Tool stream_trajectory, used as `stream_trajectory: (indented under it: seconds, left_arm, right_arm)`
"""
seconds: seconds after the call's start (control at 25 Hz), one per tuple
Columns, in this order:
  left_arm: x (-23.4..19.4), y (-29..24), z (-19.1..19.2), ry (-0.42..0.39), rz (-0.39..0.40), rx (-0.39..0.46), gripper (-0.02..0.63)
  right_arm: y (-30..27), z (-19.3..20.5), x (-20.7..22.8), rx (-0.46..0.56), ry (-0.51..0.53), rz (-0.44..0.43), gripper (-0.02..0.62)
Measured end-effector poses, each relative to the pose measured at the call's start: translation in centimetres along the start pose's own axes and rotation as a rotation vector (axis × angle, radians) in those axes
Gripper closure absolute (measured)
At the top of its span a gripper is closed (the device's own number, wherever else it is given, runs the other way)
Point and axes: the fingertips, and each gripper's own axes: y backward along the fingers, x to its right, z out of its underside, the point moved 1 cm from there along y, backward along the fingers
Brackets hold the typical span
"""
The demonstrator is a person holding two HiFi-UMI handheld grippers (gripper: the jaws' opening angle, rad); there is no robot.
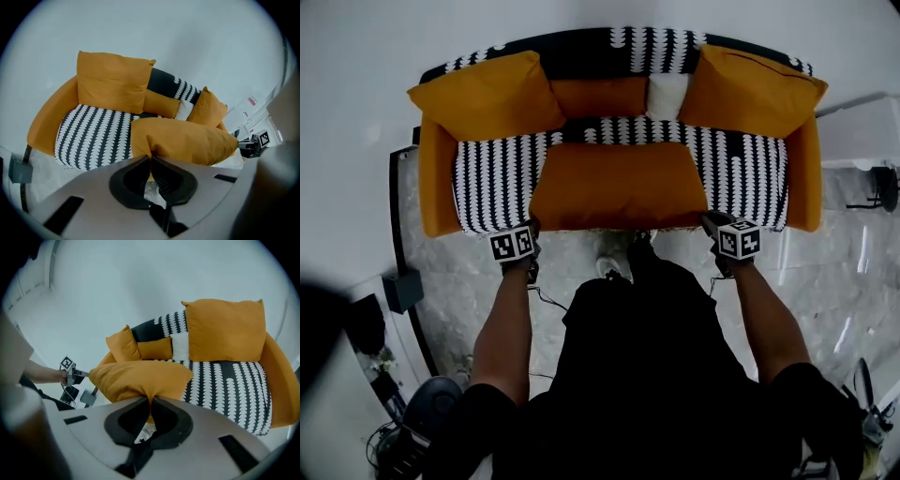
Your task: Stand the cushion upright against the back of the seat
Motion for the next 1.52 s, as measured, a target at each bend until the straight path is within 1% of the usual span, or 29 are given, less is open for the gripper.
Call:
stream_trajectory:
  seconds: [0.12,0.2,0.28,0.48,0.56,0.72,0.84,1.08,1.2,1.36,1.52]
  left_arm:
    - [1.1,0.8,-1.8,0.029,0.014,0.046,0.578]
    - [2.1,1.4,-2.9,0.061,0.032,0.087,0.578]
    - [3.0,1.9,-4.2,0.075,0.047,0.119,0.578]
    - [4.9,2.7,-7.6,0.049,0.065,0.168,0.578]
    - [5.7,2.7,-8.9,0.052,0.068,0.197,0.578]
    - [6.9,3.2,-10.9,0.108,0.079,0.262,0.580]
    - [7.1,3.6,-12.1,0.135,0.094,0.281,0.580]
    - [7.3,3.5,-16.9,0.124,0.126,0.317,0.580]
    - [6.9,2.8,-19.6,0.112,0.145,0.317,0.580]
    - [6.0,1.6,-23.7,0.104,0.165,0.328,0.580]
    - [5.4,-0.3,-26.7,0.095,0.195,0.309,0.580]
  right_arm:
    - [1.0,-2.0,0.4,0.052,-0.030,-0.021,0.551]
    - [1.8,-3.2,1.0,0.089,-0.061,-0.030,0.551]
    - [2.6,-4.5,1.6,0.125,-0.098,-0.039,0.551]
    - [3.9,-7.6,3.0,0.201,-0.165,-0.068,0.552]
    - [4.3,-9.0,3.7,0.234,-0.189,-0.086,0.552]
    - [5.4,-12.0,4.3,0.294,-0.197,-0.116,0.552]
    - [5.9,-14.1,4.3,0.337,-0.213,-0.121,0.552]
    - [5.7,-17.9,5.1,0.392,-0.244,-0.089,0.552]
    - [5.2,-19.7,5.4,0.411,-0.263,-0.058,0.552]
    - [3.9,-23.3,5.6,0.439,-0.267,-0.027,0.552]
    - [2.5,-25.9,6.7,0.449,-0.291,0.035,0.552]
